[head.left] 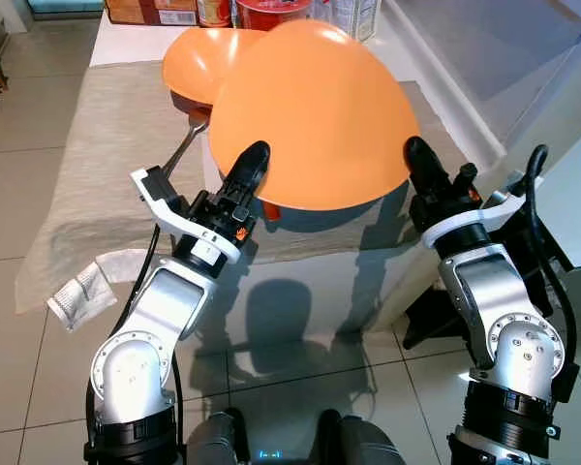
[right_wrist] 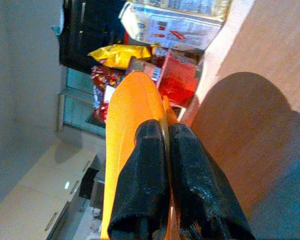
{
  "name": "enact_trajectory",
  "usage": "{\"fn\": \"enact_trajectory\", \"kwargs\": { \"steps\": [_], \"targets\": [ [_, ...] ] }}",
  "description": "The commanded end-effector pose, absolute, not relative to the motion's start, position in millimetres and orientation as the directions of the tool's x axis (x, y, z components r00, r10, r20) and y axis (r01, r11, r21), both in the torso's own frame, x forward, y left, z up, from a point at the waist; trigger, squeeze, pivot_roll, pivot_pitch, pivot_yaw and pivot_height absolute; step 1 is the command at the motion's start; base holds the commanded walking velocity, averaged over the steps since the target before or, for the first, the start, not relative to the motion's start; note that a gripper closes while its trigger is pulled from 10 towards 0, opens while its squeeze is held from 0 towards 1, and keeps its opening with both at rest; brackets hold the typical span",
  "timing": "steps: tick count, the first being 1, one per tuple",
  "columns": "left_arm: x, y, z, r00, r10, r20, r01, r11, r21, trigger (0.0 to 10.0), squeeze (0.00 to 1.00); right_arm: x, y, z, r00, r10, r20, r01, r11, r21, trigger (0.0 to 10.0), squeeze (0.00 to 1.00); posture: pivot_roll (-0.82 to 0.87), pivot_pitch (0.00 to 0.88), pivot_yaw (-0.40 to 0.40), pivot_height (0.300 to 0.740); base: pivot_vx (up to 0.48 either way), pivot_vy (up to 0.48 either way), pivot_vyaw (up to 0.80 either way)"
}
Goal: Setting the table
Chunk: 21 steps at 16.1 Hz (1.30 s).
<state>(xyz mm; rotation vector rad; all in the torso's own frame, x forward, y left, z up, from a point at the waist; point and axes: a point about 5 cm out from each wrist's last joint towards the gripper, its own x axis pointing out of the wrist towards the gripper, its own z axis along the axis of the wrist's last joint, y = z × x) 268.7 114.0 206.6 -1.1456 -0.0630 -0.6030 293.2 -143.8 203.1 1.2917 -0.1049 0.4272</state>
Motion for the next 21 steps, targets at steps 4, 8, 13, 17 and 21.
{"fn": "enact_trajectory", "kwargs": {
  "steps": [4, 8, 13, 17, 21],
  "targets": [
    [265.5, 109.3, 212.0, 0.822, -0.435, 0.368, 0.514, 0.289, -0.807, 0.0, 0.00, 288.7, -134.5, 222.1, 0.860, 0.309, 0.406, -0.476, 0.203, 0.856, 0.0, 0.00, -0.10, 0.155, -0.023, 0.740, 0.000, 0.000, 0.00],
    [265.9, 112.8, 221.5, 0.817, -0.417, 0.399, 0.537, 0.300, -0.788, 0.0, 0.00, 291.0, -131.1, 224.1, 0.847, 0.328, 0.418, -0.496, 0.205, 0.844, 0.0, 0.00, -0.09, 0.146, -0.030, 0.740, 0.000, 0.000, 0.00],
    [264.7, 115.4, 227.7, 0.808, -0.406, 0.428, 0.559, 0.298, -0.774, 0.0, 0.00, 293.0, -128.5, 226.2, 0.836, 0.345, 0.428, -0.512, 0.206, 0.834, 0.0, 0.00, -0.09, 0.137, -0.038, 0.740, 0.000, 0.000, 0.00],
    [262.6, 118.0, 235.9, 0.792, -0.394, 0.466, 0.589, 0.292, -0.754, 0.0, 0.00, 293.8, -125.7, 228.7, 0.821, 0.365, 0.439, -0.534, 0.219, 0.816, 0.1, 0.00, -0.08, 0.131, -0.040, 0.740, 0.000, 0.000, 0.00],
    [258.3, 124.0, 246.7, 0.756, -0.371, 0.539, 0.643, 0.267, -0.718, 0.0, 0.00, 295.6, -125.2, 230.4, 0.807, 0.375, 0.457, -0.563, 0.254, 0.786, 10.0, 1.00, -0.09, 0.129, -0.039, 0.740, 0.000, 0.000, 0.00]
  ]
}}
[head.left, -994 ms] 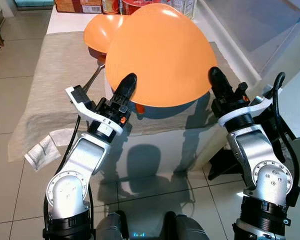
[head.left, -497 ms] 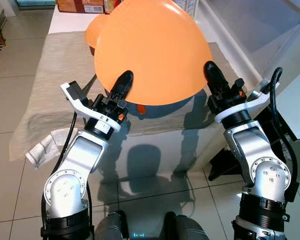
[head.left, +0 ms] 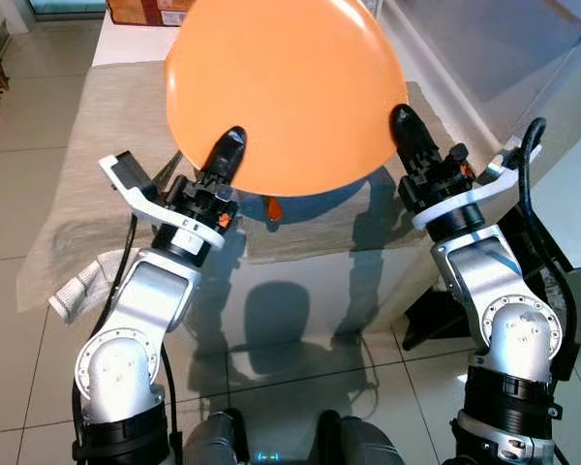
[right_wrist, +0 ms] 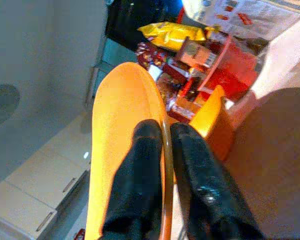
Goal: Setting the table
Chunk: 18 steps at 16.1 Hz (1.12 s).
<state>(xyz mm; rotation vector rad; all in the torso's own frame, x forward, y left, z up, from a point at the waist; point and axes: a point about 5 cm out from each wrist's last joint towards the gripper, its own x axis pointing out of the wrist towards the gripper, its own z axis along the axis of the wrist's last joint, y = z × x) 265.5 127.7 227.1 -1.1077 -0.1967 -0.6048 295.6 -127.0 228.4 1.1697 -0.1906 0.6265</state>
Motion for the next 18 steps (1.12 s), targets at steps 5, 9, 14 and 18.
{"fn": "enact_trajectory", "kwargs": {
  "steps": [5, 9, 14, 18],
  "targets": [
    [245.1, 145.4, 265.7, 0.695, -0.319, 0.644, 0.719, 0.291, -0.632, 0.0, 0.00, 295.4, -138.3, 233.4, 0.789, 0.330, 0.518, -0.600, 0.239, 0.763, 10.0, 1.00, -0.08, 0.128, -0.038, 0.740, 0.000, 0.000, 0.00],
    [229.7, 179.9, 281.3, 0.681, -0.244, 0.690, 0.702, 0.484, -0.522, 0.0, 0.00, 287.2, -140.3, 234.3, 0.731, 0.371, 0.573, -0.668, 0.213, 0.713, 10.0, 1.00, -0.08, 0.129, -0.035, 0.740, 0.000, 0.000, 0.00],
    [215.8, 218.0, 280.4, 0.792, -0.106, 0.601, 0.410, 0.823, -0.394, 10.0, 0.00, 285.0, -130.4, 229.1, 0.699, 0.459, 0.549, -0.691, 0.236, 0.683, 10.0, 1.00, -0.07, 0.129, -0.041, 0.740, 0.000, 0.000, 0.00],
    [203.1, 201.2, 262.2, 0.783, -0.201, 0.588, 0.492, 0.778, -0.390, 10.0, 0.00, 281.6, -121.9, 224.4, 0.632, 0.576, 0.518, -0.748, 0.277, 0.604, 10.0, 0.00, -0.07, 0.124, -0.037, 0.740, 0.000, -0.458, 0.00]
  ]
}}
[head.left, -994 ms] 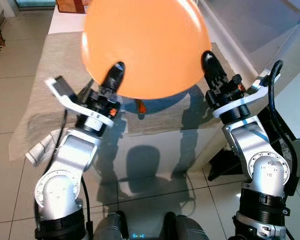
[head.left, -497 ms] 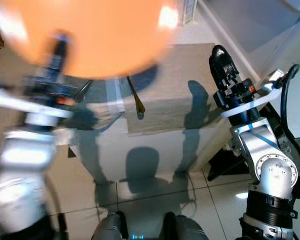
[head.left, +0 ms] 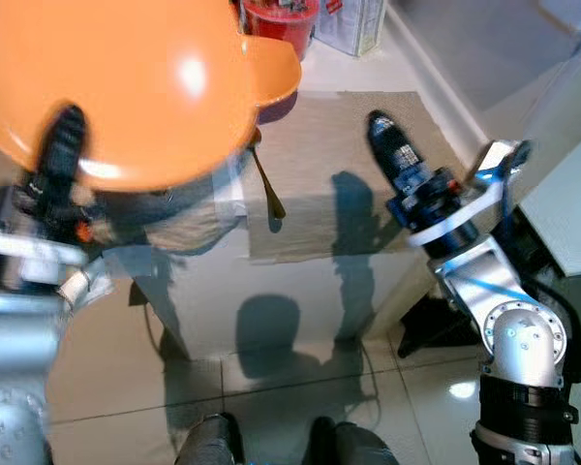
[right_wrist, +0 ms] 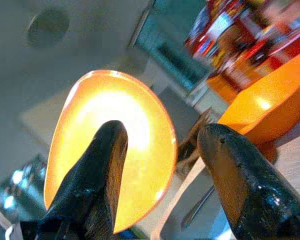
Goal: Setting the table
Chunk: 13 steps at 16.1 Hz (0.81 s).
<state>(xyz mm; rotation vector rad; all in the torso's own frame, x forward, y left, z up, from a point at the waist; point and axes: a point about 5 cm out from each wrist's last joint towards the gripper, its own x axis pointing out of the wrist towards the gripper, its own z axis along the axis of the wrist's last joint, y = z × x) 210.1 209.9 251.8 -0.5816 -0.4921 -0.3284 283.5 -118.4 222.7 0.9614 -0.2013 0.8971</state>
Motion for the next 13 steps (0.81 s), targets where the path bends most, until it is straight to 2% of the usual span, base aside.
{"fn": "enact_trajectory", "kwargs": {
  "steps": [1, 4, 5, 7, 8, 11, 12, 13],
  "targets": [
    [201.2, 191.8, 256.3, 0.780, -0.236, 0.579, 0.523, 0.754, -0.397, 10.0, 0.00, 282.2, -121.1, 222.4, 0.625, 0.598, 0.502, -0.755, 0.302, 0.582, 10.0, 0.00, -0.06, 0.124, -0.037, 0.740, 0.000, -0.454, 0.00],
    [199.1, 180.3, 246.5, 0.779, -0.278, 0.562, 0.555, 0.722, -0.413, 10.0, 0.00, 282.9, -120.0, 215.9, 0.629, 0.625, 0.462, -0.756, 0.354, 0.550, 10.0, 0.00, -0.06, 0.123, -0.037, 0.740, 0.000, -0.454, 0.00],
    [198.4, 178.1, 243.5, 0.774, -0.290, 0.563, 0.567, 0.712, -0.413, 10.0, 0.00, 284.4, -116.7, 209.7, 0.641, 0.645, 0.416, -0.750, 0.410, 0.519, 10.0, 0.00, -0.06, 0.121, -0.037, 0.740, 0.000, -0.454, 0.00],
    [199.5, 178.4, 241.5, 0.773, -0.287, 0.566, 0.569, 0.708, -0.418, 10.0, 0.00, 287.2, -114.7, 205.6, 0.658, 0.647, 0.384, -0.736, 0.449, 0.506, 10.0, 0.00, -0.06, 0.118, -0.034, 0.740, 0.000, -0.454, 0.00],
    [201.3, 177.5, 239.4, 0.775, -0.280, 0.567, 0.566, 0.707, -0.424, 10.0, 0.00, 290.8, -117.0, 203.8, 0.678, 0.631, 0.376, -0.725, 0.492, 0.483, 10.0, 0.00, -0.06, 0.118, -0.034, 0.740, 0.000, -0.454, 0.79],
    [203.9, 174.6, 231.1, 0.787, -0.293, 0.543, 0.560, 0.710, -0.428, 10.0, 0.00, 292.7, -118.9, 197.8, 0.692, 0.627, 0.356, -0.713, 0.517, 0.474, 10.0, 0.00, -0.06, 0.117, -0.032, 0.740, 0.000, -0.453, 0.79],
    [204.9, 173.1, 225.5, 0.795, -0.305, 0.523, 0.556, 0.712, -0.429, 10.0, 0.00, 293.4, -119.1, 194.8, 0.703, 0.621, 0.347, -0.702, 0.528, 0.478, 10.0, 0.00, -0.06, 0.120, -0.032, 0.740, 0.000, -0.454, 0.00],
    [205.5, 170.8, 217.3, 0.807, -0.320, 0.496, 0.550, 0.712, -0.436, 10.0, 0.00, 297.1, -120.6, 190.2, 0.743, 0.593, 0.312, -0.662, 0.578, 0.478, 10.0, 0.00, -0.06, 0.122, -0.031, 0.740, 0.000, -0.454, 0.00]
  ]
}}
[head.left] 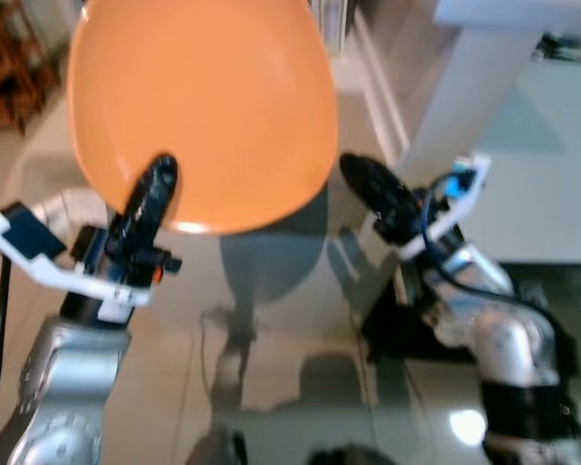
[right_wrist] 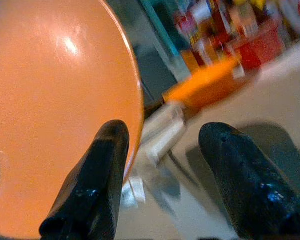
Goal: Setting the table
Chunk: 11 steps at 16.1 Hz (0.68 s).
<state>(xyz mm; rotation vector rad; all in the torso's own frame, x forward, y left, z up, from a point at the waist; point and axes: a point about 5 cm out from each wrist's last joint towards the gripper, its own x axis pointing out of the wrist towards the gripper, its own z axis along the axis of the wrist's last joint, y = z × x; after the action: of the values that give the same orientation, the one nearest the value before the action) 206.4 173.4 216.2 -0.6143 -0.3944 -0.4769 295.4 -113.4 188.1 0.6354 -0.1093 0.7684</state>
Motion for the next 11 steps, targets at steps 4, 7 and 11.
{"fn": "enact_trajectory", "kwargs": {
  "steps": [4, 7, 11],
  "targets": [
    [204.4, 161.6, 199.2, 0.809, -0.398, 0.433, 0.575, 0.689, -0.442, 10.0, 0.00, 303.3, -124.1, 181.6, 0.791, 0.550, 0.268, -0.604, 0.630, 0.489, 10.0, 0.00, -0.06, 0.119, -0.027, 0.740, 0.000, -0.453, 0.00],
    [205.1, 161.4, 189.1, 0.823, -0.398, 0.405, 0.557, 0.703, -0.442, 10.0, 0.00, 307.5, -129.7, 176.1, 0.837, 0.493, 0.238, -0.541, 0.676, 0.500, 10.0, 0.00, -0.07, 0.118, -0.024, 0.740, 0.000, -0.454, 0.00],
    [213.8, 164.7, 183.2, 0.845, -0.358, 0.397, 0.520, 0.722, -0.455, 10.0, 0.00, 314.1, -142.9, 168.1, 0.903, 0.378, 0.204, -0.426, 0.731, 0.534, 10.0, 0.00, -0.07, 0.112, -0.023, 0.740, 0.000, -0.454, 0.00]
  ]
}}
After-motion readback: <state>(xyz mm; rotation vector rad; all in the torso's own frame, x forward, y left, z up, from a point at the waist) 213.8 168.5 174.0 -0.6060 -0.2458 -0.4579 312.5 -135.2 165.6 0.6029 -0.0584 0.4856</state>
